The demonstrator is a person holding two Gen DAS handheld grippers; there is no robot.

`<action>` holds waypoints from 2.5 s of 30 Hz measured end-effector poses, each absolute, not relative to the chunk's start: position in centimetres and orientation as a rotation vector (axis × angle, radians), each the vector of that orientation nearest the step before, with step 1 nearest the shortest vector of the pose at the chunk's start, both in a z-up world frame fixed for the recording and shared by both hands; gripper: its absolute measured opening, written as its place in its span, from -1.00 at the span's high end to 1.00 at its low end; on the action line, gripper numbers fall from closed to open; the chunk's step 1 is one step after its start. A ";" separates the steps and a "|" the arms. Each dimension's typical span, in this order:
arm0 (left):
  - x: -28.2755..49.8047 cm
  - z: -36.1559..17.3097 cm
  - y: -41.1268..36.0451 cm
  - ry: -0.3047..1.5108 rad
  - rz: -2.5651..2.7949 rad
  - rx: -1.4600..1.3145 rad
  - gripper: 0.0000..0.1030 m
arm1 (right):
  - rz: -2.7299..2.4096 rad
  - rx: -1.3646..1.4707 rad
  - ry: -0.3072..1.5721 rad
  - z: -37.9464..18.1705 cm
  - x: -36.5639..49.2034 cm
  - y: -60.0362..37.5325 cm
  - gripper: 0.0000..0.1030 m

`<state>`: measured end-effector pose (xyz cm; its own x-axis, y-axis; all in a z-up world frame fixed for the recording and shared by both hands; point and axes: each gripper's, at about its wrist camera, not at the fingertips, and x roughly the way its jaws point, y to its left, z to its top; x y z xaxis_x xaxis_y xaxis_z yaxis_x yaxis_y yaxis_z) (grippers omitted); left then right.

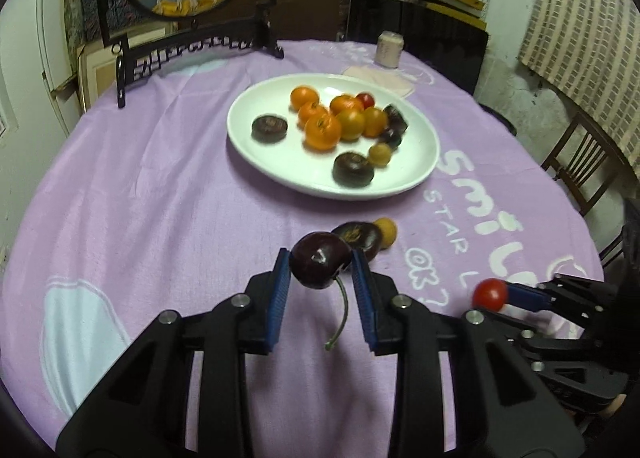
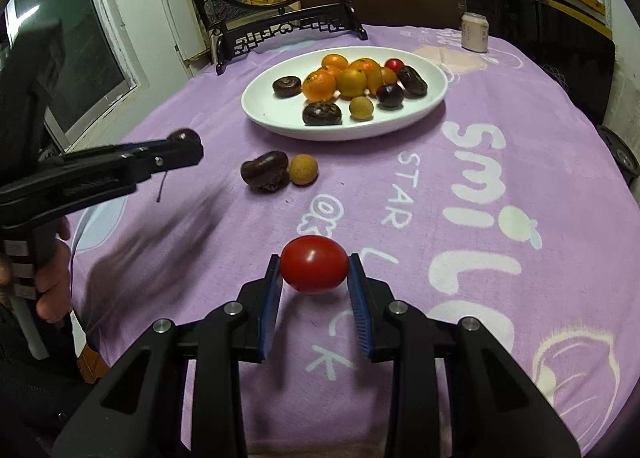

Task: Organize fruits
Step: 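Grasp a dark cherry with the left gripper, then place the dark cherry and red tomato onto the white plate, opening both grippers, then grasp a dark round fruit with the left gripper while the right grasps a yellow round fruit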

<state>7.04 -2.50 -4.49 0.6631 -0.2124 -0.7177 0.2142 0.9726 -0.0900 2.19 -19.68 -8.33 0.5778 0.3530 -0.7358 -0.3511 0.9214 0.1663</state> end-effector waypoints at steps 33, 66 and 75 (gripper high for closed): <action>23.1 -3.1 -1.0 0.834 -0.154 -0.107 0.38 | 0.306 0.013 0.852 -5.8 20.8 -17.4 0.36; 8.1 -4.6 -0.3 0.745 -0.230 -0.083 -0.26 | 0.349 -0.071 0.834 -7.7 7.1 -16.2 0.01; 6.5 -4.7 1.0 0.762 -0.224 -0.109 -0.29 | 0.354 -0.157 0.915 -11.0 11.1 -13.6 0.16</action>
